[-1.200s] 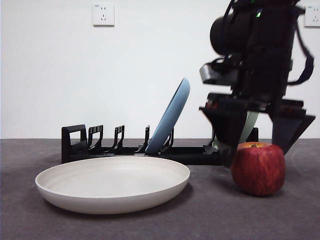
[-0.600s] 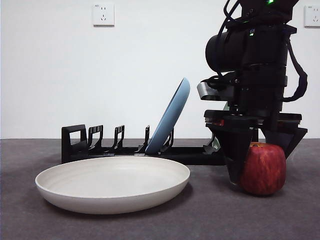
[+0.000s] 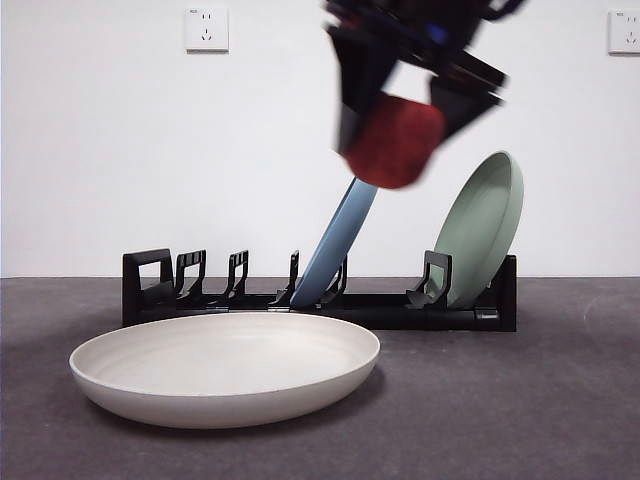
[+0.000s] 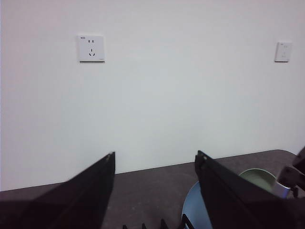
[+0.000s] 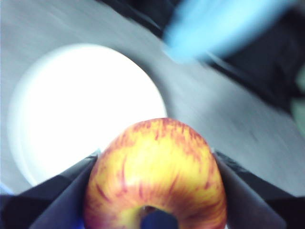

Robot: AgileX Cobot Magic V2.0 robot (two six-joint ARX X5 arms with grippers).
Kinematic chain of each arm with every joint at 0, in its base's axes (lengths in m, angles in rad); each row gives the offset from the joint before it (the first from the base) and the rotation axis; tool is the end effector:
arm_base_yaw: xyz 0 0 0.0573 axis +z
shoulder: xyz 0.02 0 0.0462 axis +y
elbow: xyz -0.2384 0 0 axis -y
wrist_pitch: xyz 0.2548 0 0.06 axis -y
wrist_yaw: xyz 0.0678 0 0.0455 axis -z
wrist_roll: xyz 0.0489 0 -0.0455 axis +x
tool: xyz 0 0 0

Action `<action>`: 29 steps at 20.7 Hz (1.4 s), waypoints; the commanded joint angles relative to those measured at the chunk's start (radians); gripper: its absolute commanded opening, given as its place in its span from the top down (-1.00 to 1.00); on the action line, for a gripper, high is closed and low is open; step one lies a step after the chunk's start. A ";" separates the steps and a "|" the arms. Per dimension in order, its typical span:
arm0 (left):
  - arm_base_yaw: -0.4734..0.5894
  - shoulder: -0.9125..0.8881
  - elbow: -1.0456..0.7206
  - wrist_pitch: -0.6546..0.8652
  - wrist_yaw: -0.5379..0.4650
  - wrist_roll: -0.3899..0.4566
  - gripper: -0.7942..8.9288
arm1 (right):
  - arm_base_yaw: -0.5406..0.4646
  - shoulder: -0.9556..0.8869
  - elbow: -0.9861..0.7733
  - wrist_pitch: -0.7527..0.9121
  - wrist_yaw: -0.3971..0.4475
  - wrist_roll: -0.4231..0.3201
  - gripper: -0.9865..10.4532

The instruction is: Take the yellow plate from the plate rack,put the plate on the table,take the apple from the table,put the apple in the plate

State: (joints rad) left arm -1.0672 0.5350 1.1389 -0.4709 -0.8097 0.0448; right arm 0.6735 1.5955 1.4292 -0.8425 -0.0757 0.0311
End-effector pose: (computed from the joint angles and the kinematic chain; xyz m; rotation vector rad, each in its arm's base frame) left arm 0.0750 -0.0628 0.4326 -0.0631 -0.0845 -0.2552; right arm 0.2707 0.2207 0.2602 -0.2763 0.9951 0.6675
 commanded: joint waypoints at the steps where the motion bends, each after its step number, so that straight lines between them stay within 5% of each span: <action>1: 0.002 -0.002 -0.005 -0.003 -0.001 0.020 0.26 | 0.061 0.048 0.036 0.010 -0.003 0.020 0.85; 8: 0.002 -0.002 -0.005 -0.040 0.000 0.036 0.26 | 0.196 0.219 0.042 0.164 0.004 0.020 0.85; 23: 0.002 -0.002 -0.005 -0.085 -0.001 0.034 0.26 | 0.199 0.446 0.042 0.191 0.004 -0.029 0.80; 29: 0.002 -0.002 -0.005 -0.105 -0.002 0.033 0.26 | 0.204 0.447 0.042 0.191 0.004 -0.029 0.11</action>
State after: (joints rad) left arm -1.0672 0.5346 1.1385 -0.5755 -0.8093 0.0708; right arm 0.8715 2.0132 1.4731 -0.6537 -0.0742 0.0097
